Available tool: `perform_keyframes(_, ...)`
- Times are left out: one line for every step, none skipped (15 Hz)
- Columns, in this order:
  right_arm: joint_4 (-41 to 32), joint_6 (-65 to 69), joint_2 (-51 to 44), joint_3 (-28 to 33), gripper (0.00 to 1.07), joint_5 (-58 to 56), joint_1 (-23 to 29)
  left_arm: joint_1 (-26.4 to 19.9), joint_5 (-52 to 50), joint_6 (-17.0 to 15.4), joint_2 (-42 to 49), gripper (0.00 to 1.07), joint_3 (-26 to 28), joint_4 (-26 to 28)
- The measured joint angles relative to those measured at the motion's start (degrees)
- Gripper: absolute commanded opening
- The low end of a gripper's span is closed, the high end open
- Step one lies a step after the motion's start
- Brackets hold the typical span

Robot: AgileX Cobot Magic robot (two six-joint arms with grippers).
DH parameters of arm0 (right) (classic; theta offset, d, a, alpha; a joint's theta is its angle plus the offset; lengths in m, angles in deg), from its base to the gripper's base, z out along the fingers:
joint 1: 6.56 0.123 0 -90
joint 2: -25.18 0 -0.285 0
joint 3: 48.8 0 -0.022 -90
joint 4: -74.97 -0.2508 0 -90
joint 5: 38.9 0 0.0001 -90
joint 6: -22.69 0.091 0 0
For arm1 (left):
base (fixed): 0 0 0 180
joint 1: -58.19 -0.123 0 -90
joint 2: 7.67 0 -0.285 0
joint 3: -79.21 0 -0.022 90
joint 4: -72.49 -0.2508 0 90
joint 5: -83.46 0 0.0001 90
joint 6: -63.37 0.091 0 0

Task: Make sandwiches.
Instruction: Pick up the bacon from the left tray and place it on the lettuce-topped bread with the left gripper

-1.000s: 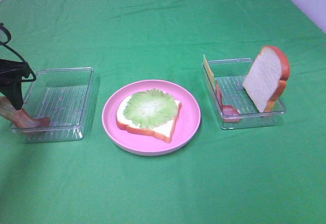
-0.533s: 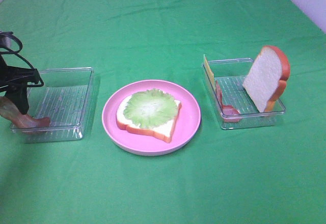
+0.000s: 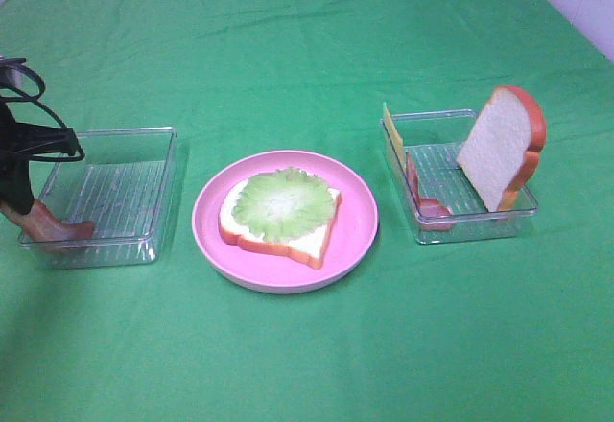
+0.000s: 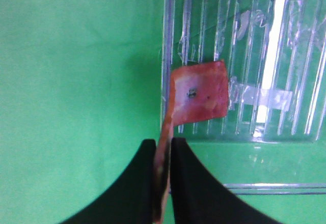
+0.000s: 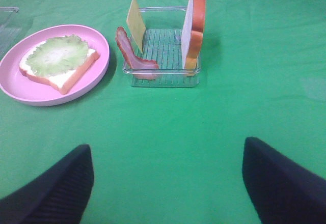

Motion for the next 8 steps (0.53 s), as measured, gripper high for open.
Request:
perform_keyframes(0.0, 0.0, 0.0, 0.0, 0.76, 0.0, 0.0, 0.0, -0.2, 0.0, 0.0, 0.01, 0.0, 0.0)
perform_keyframes(0.0, 0.0, 0.0, 0.0, 0.76, 0.0, 0.0, 0.0, -0.7, 0.1, 0.0, 0.0, 0.0, 0.0)
perform_keyframes(0.0, 0.0, 0.0, 0.0, 0.76, 0.0, 0.0, 0.0, -0.7, 0.2, 0.0, 0.0, 0.0, 0.0)
perform_keyframes(0.0, 0.0, 0.0, 0.0, 0.76, 0.0, 0.0, 0.0, -0.8, 0.4, 0.0, 0.0, 0.0, 0.1)
perform_keyframes(0.0, 0.0, 0.0, 0.0, 0.76, 0.0, 0.0, 0.0, -0.8, 0.4, 0.0, 0.0, 0.0, 0.1)
perform_keyframes(0.0, 0.0, 0.0, 0.0, 0.76, 0.0, 0.0, 0.0, -0.8, 1.1, 0.2, 0.0, 0.0, 0.7)
perform_keyframes(0.0, 0.0, 0.0, 0.0, 0.76, 0.0, 0.0, 0.0, -1.0, 2.1, 1.1, 0.0, 0.0, 1.9)
perform_keyframes(0.0, 0.0, 0.0, 0.0, 0.76, 0.0, 0.0, 0.0, -1.7, 4.1, 3.3, 0.0, 0.1, 4.2)
